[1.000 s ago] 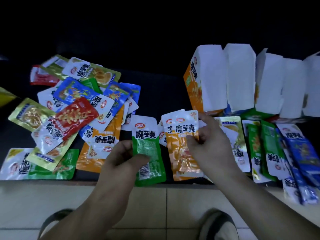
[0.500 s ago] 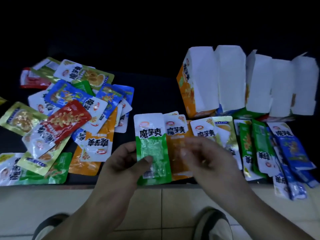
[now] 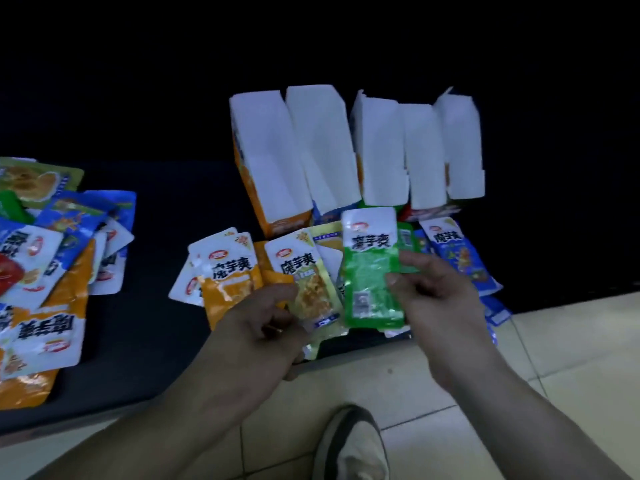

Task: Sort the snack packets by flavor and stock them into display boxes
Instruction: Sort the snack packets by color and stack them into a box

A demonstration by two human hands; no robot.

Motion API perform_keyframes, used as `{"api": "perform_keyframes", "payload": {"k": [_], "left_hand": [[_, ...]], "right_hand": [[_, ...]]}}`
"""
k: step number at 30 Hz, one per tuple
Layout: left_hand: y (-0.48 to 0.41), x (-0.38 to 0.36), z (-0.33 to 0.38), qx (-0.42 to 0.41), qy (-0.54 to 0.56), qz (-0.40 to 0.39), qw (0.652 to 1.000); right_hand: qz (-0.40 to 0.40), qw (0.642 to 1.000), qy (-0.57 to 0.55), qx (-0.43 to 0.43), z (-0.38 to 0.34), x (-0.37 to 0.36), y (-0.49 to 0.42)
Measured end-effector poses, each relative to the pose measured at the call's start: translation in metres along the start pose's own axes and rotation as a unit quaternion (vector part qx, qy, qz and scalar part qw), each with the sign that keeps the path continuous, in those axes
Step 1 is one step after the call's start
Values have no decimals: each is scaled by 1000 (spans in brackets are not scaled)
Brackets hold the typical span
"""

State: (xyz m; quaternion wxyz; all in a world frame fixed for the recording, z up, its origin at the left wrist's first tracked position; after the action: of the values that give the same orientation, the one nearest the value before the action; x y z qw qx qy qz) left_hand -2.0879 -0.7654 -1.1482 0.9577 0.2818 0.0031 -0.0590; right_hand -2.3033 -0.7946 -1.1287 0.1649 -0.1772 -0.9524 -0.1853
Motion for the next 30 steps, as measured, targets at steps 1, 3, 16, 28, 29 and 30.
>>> {"api": "perform_keyframes", "payload": {"k": [1,3,16,28,29,30], "left_hand": [[-3,-3,1,-6,-17,3,1000],[-7,-8,4,-20,-41,7,999],[16,2,-5,-37,-13,68,997],[26,80,-20,-45,17,126,991],[27,91,-23,-47,-8,127,991],[29,103,-27,-50,-32,132,989]], "right_hand": [[24,1000,1,3,3,10,-10],[53,998,21,13,14,23,-27],[66,918,359,158,56,14,-48],[-255,950,105,146,-24,-118,44],[-274,947,97,134,-28,-134,52],[-287,946,90,124,-32,-148,58]]}}
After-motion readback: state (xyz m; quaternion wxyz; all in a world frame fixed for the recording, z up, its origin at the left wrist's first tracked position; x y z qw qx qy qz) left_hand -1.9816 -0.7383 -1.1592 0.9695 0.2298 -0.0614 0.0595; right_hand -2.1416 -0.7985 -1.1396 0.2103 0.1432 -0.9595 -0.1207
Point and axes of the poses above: each hand's wrist, its own y-axis away from the middle knuckle, its own x-axis out of the back of the hand, z = x × y, the point moved 1 cm from there along -y, towards the middle knuckle, and after that the axes turned 3 degrees about y, right-handed, at the moved point
